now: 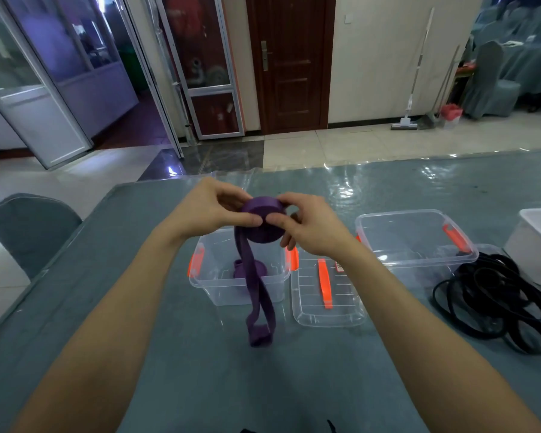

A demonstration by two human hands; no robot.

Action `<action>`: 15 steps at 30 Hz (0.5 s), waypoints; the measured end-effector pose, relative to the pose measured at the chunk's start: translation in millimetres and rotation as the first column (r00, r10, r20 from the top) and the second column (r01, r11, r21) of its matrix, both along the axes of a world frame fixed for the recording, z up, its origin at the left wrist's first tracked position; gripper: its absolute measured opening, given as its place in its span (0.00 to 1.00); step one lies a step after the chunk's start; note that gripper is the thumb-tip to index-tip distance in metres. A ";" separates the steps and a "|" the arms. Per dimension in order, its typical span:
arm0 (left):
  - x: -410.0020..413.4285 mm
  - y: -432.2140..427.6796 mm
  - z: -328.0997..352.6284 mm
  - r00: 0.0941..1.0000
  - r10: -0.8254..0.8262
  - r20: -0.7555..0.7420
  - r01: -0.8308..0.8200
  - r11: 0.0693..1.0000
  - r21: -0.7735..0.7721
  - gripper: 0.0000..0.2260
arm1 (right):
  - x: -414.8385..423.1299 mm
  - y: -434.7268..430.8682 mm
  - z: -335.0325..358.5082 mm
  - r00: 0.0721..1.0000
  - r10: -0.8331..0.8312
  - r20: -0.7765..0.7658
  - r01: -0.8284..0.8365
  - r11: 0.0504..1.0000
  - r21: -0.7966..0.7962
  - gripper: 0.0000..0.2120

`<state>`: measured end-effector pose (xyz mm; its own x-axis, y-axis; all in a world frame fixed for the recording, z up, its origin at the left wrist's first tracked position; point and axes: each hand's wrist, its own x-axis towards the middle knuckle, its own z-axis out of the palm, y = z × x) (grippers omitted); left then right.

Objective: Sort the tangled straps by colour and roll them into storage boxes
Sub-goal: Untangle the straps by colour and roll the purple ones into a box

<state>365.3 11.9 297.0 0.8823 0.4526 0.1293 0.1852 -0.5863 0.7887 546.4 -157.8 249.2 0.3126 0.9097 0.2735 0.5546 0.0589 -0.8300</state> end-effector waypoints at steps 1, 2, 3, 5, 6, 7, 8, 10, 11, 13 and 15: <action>-2.8 2.1 -5.9 0.997 0.006 0.076 0.002 0.995 -0.103 0.16 | 0.4 -0.5 0.1 0.995 0.002 -0.098 0.002 0.999 0.047 0.07; -4.1 2.7 -12.0 0.991 0.014 0.130 0.010 0.983 -0.185 0.17 | 0.8 -0.8 0.4 0.982 0.011 -0.190 0.008 0.995 0.099 0.08; -5.0 1.8 -17.2 0.986 0.029 0.166 0.013 0.968 -0.250 0.20 | 1.4 -0.3 0.5 0.959 0.024 -0.283 0.020 0.989 0.150 0.08; -2.9 -2.3 -26.0 0.968 0.090 0.233 -0.006 0.942 -0.336 0.24 | 2.3 1.6 -0.1 0.894 0.053 -0.444 0.048 0.976 0.213 0.08; -0.3 -4.3 -29.0 0.955 0.125 0.268 -0.023 0.935 -0.355 0.25 | 1.4 2.7 -1.1 0.865 0.061 -0.498 0.060 0.973 0.223 0.09; 2.9 -6.0 -30.8 0.942 0.157 0.297 -0.041 0.931 -0.364 0.25 | -0.5 3.8 -3.1 0.841 0.062 -0.538 0.073 0.971 0.227 0.09; 6.0 -7.4 -32.0 0.931 0.183 0.316 -0.057 0.927 -0.370 0.26 | -3.1 5.0 -6.0 0.815 0.062 -0.576 0.090 0.969 0.232 0.10; 10.3 -9.4 -33.8 0.919 0.210 0.333 -0.071 0.920 -0.386 0.27 | -7.3 6.8 -13.0 0.756 0.065 -0.652 0.126 0.962 0.243 0.10; 11.0 -10.0 -34.3 0.921 0.209 0.328 -0.066 0.915 -0.398 0.27 | -8.6 7.8 -16.6 0.730 0.067 -0.680 0.141 0.959 0.246 0.10; 11.2 -11.1 -35.0 0.940 0.179 0.291 -0.047 0.911 -0.410 0.25 | -10.8 9.8 -24.9 0.693 0.065 -0.718 0.166 0.955 0.246 0.11; 11.8 -12.4 -36.2 0.958 0.154 0.240 -0.055 0.926 -0.374 0.22 | -12.8 10.9 -34.0 0.660 0.066 -0.749 0.188 0.950 0.249 0.12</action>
<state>377.1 -0.5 260.8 0.7844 0.5995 0.1588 -0.0112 -0.2424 0.9701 533.6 -146.9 215.3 0.5766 0.8011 0.1608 -0.2268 0.3460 -0.9104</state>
